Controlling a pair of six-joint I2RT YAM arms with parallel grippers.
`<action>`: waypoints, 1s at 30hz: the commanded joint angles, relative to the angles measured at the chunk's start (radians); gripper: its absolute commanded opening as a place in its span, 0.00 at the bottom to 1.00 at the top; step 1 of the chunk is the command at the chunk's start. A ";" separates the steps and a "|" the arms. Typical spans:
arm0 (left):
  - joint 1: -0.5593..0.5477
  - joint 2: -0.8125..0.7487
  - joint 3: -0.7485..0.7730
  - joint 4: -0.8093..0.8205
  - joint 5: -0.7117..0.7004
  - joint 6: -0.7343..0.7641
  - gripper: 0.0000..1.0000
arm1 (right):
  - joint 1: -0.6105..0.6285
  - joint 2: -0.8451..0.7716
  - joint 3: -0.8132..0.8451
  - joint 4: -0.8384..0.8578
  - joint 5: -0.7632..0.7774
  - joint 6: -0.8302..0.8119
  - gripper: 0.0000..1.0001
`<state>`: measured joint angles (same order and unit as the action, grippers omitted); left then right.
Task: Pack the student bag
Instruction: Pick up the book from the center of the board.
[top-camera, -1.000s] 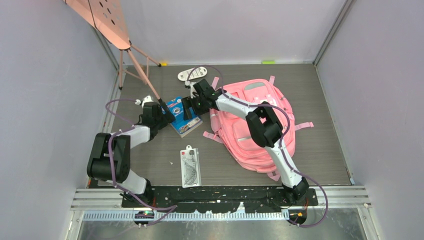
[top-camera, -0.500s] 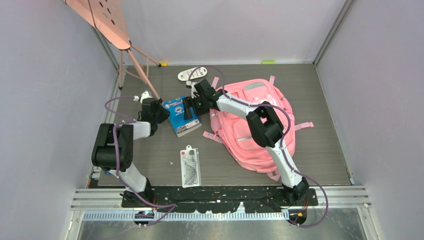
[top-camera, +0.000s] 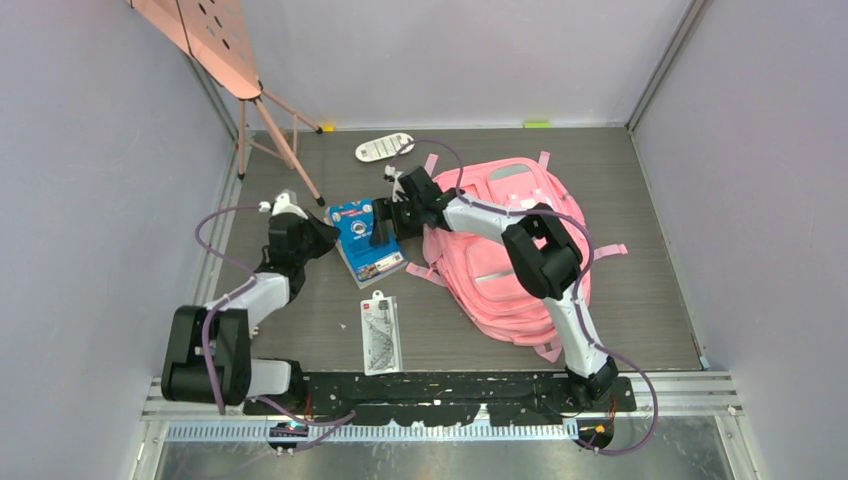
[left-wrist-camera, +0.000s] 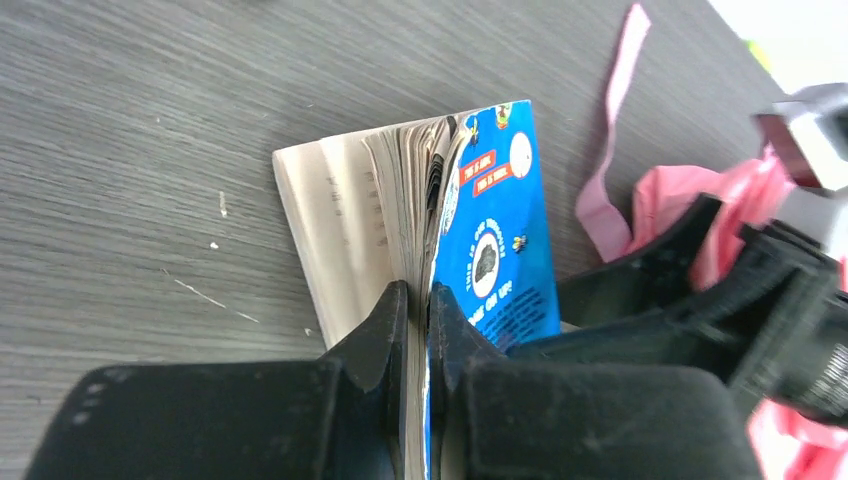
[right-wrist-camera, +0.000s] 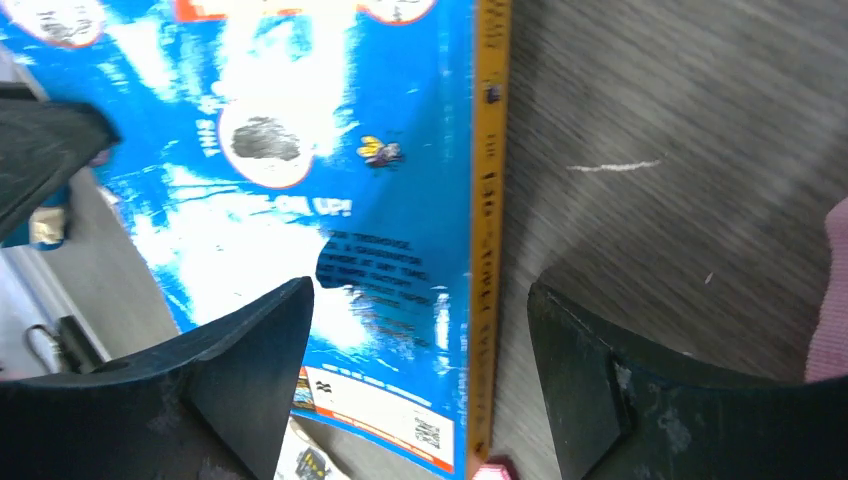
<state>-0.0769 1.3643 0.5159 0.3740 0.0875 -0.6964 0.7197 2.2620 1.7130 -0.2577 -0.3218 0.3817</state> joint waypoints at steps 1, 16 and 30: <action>0.024 -0.166 -0.026 0.021 0.075 0.031 0.00 | -0.048 -0.083 -0.080 0.108 -0.086 0.135 0.85; 0.038 -0.594 -0.037 -0.174 0.192 0.076 0.00 | -0.087 -0.143 -0.286 0.644 -0.468 0.313 0.87; 0.037 -0.674 -0.019 -0.167 0.288 0.031 0.00 | -0.069 -0.124 -0.293 1.023 -0.575 0.459 0.83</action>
<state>-0.0444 0.7219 0.4576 0.1211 0.3199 -0.6392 0.6392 2.1902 1.3983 0.6182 -0.8509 0.7948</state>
